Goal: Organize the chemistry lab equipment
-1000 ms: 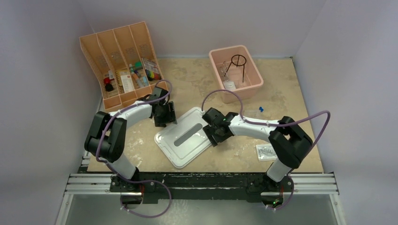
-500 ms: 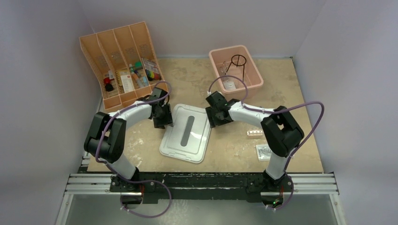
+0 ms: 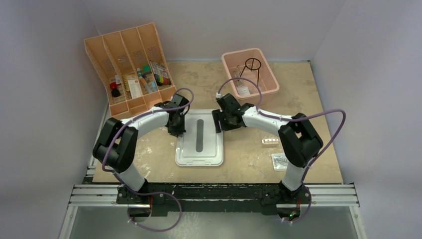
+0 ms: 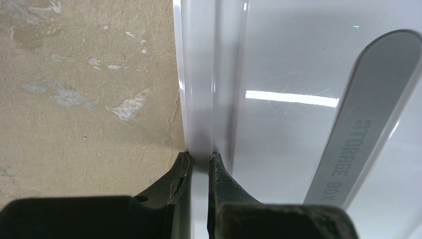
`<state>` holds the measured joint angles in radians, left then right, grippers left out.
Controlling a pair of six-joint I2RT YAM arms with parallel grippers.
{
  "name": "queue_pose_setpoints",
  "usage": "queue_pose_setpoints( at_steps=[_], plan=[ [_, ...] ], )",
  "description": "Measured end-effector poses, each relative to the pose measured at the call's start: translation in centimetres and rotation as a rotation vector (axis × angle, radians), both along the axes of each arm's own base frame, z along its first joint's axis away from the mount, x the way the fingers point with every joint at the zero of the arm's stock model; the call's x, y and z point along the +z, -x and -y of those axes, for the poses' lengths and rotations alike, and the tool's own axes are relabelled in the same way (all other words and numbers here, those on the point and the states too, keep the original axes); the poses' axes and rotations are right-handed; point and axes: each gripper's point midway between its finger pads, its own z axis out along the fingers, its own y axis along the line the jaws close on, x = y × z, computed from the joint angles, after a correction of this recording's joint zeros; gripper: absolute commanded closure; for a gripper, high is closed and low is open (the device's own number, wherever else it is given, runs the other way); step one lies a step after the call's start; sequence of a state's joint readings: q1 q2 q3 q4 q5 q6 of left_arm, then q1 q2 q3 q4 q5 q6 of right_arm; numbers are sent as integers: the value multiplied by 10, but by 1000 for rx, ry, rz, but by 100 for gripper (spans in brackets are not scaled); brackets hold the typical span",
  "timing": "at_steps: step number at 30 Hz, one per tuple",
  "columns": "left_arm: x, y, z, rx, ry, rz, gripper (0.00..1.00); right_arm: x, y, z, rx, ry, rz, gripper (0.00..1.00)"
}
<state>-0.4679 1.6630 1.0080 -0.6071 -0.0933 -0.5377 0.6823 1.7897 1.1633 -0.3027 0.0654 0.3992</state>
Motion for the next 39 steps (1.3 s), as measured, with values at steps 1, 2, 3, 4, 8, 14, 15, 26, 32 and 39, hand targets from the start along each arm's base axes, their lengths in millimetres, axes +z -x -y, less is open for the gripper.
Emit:
queue_pose_setpoints(
  at_steps=[1,2,3,4,8,14,15,26,32,39],
  plan=[
    [1,0,0,-1,-2,0,100,2,1,-1,-1,-8,-2,33],
    [1,0,0,-4,-3,-1,100,5,1,-2,-4,-15,0,32],
    [2,0,0,-8,-4,-3,100,9,1,-2,-7,-25,5,32],
    [3,0,0,-12,-4,-5,100,14,1,-3,-11,-37,12,32],
    [6,3,2,-40,3,-22,100,47,-2,-7,-29,-116,59,32],
    [18,2,10,-58,58,-9,100,71,-9,-2,-83,-206,69,31],
    [20,1,10,-56,72,-5,100,72,-10,1,-98,-214,63,30],
    [37,-16,25,44,217,45,100,79,6,-1,-79,-397,-58,25],
    [61,-41,35,123,287,112,100,99,15,-13,-2,-512,-92,30],
    [90,-72,40,204,375,203,100,148,12,4,-23,-624,40,34]
  ],
)
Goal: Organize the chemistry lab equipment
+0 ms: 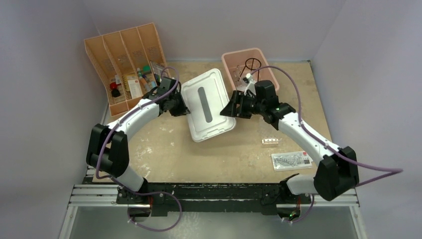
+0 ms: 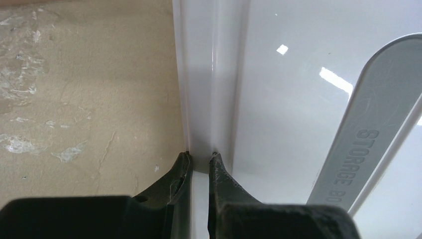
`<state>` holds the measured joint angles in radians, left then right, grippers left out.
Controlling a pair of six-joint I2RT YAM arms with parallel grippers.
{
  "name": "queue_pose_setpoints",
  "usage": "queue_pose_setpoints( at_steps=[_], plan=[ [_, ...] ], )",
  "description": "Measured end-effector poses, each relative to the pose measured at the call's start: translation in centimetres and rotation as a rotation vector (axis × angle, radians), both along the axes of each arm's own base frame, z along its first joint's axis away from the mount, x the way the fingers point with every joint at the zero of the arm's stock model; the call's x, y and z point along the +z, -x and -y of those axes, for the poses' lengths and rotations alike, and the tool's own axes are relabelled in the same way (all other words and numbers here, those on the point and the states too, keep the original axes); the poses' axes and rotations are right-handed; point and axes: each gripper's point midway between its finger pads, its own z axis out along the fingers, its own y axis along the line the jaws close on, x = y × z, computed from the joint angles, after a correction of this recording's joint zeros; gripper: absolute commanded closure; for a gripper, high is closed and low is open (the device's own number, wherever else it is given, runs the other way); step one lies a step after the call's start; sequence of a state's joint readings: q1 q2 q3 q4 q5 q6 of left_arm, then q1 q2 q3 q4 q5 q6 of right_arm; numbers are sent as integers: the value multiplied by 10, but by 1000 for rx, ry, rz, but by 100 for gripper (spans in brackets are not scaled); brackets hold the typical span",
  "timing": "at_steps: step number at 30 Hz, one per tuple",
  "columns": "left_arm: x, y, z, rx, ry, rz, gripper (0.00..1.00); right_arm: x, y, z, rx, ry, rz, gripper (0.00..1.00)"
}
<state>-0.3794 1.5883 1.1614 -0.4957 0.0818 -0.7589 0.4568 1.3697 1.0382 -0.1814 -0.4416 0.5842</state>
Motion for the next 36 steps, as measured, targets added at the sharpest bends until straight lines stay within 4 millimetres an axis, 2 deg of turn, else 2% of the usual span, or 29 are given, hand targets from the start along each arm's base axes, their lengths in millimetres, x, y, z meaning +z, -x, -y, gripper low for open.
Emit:
queue_pose_setpoints(
  at_steps=[4,8,15,16,20,23,31,34,36],
  plan=[
    [4,-5,-2,36,33,-3,100,22,-1,6,-35,-54,41,45],
    [8,-8,-1,49,58,-2,100,30,-3,7,-53,-95,47,57],
    [15,-12,6,63,122,2,100,34,-7,8,-65,-144,25,92],
    [17,-13,7,63,127,5,94,36,-9,8,-64,-158,23,94],
    [27,-20,9,69,149,27,54,44,-19,16,-61,-206,21,100],
    [50,-31,13,70,190,74,41,54,-33,28,-72,-235,34,100],
    [153,-59,21,44,292,317,37,92,-86,95,-186,-320,91,100],
    [170,-63,23,34,317,366,37,104,-103,117,-229,-377,106,100],
    [170,-63,25,27,322,363,37,107,-112,128,-254,-415,96,100]
  ],
)
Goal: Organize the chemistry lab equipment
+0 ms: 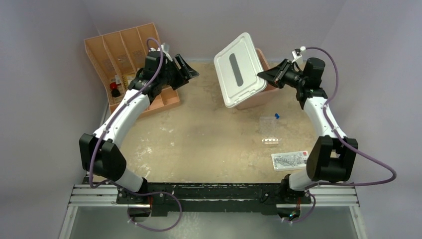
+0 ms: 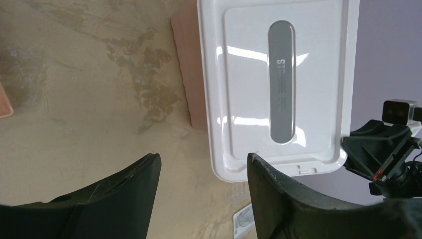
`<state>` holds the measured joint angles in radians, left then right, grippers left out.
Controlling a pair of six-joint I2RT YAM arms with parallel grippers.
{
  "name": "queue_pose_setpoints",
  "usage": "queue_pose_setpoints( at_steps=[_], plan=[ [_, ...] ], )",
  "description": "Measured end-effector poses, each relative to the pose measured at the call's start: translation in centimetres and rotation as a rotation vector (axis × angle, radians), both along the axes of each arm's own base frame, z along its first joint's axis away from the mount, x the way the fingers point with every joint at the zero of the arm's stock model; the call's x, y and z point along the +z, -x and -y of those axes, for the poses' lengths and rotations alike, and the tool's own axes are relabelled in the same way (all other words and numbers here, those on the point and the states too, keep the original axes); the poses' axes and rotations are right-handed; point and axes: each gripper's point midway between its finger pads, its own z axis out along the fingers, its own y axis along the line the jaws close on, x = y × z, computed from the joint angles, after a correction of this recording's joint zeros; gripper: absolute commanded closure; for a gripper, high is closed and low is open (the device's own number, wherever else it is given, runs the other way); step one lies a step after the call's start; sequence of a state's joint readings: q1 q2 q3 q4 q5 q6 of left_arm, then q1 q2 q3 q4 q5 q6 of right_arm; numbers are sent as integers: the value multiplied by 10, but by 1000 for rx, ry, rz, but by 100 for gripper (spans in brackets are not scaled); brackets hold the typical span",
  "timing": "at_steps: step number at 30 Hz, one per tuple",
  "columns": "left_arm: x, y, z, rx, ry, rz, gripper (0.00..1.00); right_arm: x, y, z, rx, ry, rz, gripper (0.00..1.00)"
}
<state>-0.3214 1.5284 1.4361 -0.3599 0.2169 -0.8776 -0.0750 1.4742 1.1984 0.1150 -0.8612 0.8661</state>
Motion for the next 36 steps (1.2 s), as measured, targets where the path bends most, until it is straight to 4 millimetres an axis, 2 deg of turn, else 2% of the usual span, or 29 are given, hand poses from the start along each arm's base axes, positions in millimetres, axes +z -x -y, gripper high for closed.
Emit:
queue_pose_setpoints(
  at_steps=[6,11,15,18,25,28,30,32,34,36],
  plan=[
    [-16,-8,9,-28,18,-33,38,1,-23,22,-33,-109,-53,100],
    [-29,-22,19,-33,57,-48,40,1,-43,49,-40,-164,-80,100],
    [-47,-37,30,-30,73,-74,40,-6,-55,67,-43,-193,-106,100],
    [-59,-49,45,-32,65,-80,40,-14,-58,79,-50,-217,-136,100],
    [-88,-64,87,-66,61,-72,40,-30,-74,103,-47,-249,-200,100],
    [-101,-72,99,-77,62,-65,40,-45,-83,110,-43,-247,-236,100],
    [-106,-78,103,-78,68,-60,39,-54,-86,112,-34,-242,-260,93],
    [-109,-85,107,-77,76,-47,38,-65,-88,113,-25,-236,-286,81],
    [-109,-89,110,-78,86,-36,35,-74,-90,115,-21,-226,-312,70],
    [-106,-92,112,-77,91,-23,32,-84,-91,116,-20,-206,-333,63]
  ],
)
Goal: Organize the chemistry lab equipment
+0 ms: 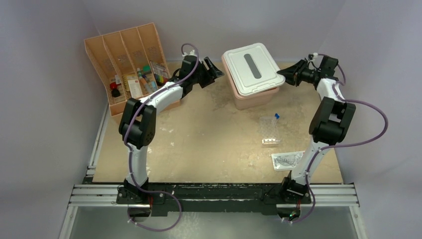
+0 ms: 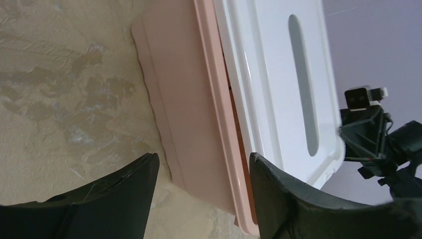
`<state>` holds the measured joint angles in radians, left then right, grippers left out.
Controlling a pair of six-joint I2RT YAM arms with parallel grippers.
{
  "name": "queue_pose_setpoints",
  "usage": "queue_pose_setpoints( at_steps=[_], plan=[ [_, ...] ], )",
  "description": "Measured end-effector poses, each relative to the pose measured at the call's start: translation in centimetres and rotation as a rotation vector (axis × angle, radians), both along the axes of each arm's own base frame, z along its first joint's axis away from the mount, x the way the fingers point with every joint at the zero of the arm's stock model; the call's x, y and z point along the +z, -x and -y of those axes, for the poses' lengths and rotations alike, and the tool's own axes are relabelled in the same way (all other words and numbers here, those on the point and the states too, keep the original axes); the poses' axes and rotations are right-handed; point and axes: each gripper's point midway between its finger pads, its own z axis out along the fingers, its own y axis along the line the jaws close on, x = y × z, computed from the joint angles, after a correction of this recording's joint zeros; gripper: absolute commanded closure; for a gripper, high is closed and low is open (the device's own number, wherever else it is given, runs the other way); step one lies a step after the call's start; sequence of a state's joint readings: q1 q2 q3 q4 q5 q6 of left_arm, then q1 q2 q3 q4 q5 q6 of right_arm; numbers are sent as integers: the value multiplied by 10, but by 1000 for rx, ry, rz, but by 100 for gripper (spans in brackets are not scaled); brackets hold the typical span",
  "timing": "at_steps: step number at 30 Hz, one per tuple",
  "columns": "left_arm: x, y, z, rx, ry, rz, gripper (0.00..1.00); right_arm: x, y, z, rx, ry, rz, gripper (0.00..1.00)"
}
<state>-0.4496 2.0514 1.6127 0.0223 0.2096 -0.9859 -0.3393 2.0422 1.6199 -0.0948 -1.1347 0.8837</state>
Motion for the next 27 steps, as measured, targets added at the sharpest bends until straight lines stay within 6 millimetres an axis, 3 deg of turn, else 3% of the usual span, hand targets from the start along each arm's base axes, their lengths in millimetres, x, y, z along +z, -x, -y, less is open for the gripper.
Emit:
queue_pose_setpoints(
  at_steps=[6,12,21,27],
  plan=[
    [17,-5,8,-3,25,56,23,-29,-2,9,-19,117,-42,56],
    [29,-14,23,-26,36,95,20,-32,-3,16,-11,227,-5,49],
    [2,-14,31,-41,-30,34,18,-53,-1,13,5,431,-28,39],
    [-9,-11,31,-44,-54,2,19,-46,-2,-4,30,664,15,36]
  ],
)
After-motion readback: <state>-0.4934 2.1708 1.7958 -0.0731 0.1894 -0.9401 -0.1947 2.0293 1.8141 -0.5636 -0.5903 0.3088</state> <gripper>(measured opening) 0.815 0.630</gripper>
